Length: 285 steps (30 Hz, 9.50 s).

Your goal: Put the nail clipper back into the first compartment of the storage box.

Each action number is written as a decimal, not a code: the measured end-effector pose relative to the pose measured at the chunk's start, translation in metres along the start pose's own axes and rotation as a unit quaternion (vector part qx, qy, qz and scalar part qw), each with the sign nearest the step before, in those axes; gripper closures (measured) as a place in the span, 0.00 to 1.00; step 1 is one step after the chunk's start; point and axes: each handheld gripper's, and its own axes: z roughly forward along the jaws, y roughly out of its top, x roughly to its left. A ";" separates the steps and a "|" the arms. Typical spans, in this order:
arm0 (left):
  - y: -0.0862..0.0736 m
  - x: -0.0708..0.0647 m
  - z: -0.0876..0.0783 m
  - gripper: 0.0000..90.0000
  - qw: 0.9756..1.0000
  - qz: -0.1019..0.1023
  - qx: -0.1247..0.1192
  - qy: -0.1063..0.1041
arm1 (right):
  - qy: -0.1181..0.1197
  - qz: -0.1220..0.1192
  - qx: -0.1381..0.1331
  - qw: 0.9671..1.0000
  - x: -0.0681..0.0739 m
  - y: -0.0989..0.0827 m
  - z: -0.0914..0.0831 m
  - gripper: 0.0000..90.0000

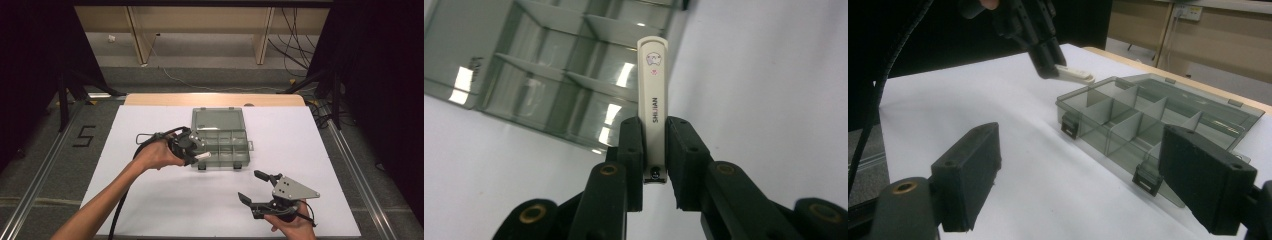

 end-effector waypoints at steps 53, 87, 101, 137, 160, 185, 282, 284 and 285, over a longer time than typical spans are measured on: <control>0.016 0.074 0.042 0.86 0.985 -0.160 0.057 0.039 | -0.003 -0.013 -0.013 1.000 -0.002 0.000 0.000 0.20; 0.021 0.077 0.055 0.86 0.978 -0.189 0.077 0.036 | -0.001 -0.016 -0.013 1.000 -0.002 0.000 0.000 0.20; 0.031 0.076 0.059 0.86 0.981 -0.173 0.080 0.035 | -0.002 -0.015 -0.014 1.000 -0.002 0.000 0.000 0.20; 0.013 0.051 0.025 0.27 0.967 -0.207 -0.136 0.051 | 0.000 -0.012 -0.013 1.000 -0.002 0.000 0.001 0.20; -0.011 -0.002 0.001 0.23 0.938 -0.205 -0.276 0.051 | 0.006 -0.011 -0.013 1.000 -0.001 0.000 0.002 0.20; -0.040 -0.038 -0.001 0.20 0.914 -0.189 -0.356 0.039 | 0.001 -0.016 -0.010 1.000 0.000 0.001 0.001 0.20; -0.117 -0.100 0.001 0.18 0.889 -0.182 -0.416 0.050 | 0.002 -0.011 -0.014 1.000 0.001 0.002 0.000 0.20; -0.118 -0.099 0.002 0.18 0.889 -0.181 -0.417 0.052 | 0.003 -0.011 -0.012 1.000 0.001 0.002 0.000 0.20; -0.118 -0.099 0.002 0.18 0.889 -0.181 -0.417 0.052 | 0.003 -0.011 -0.012 1.000 0.001 0.002 0.000 0.20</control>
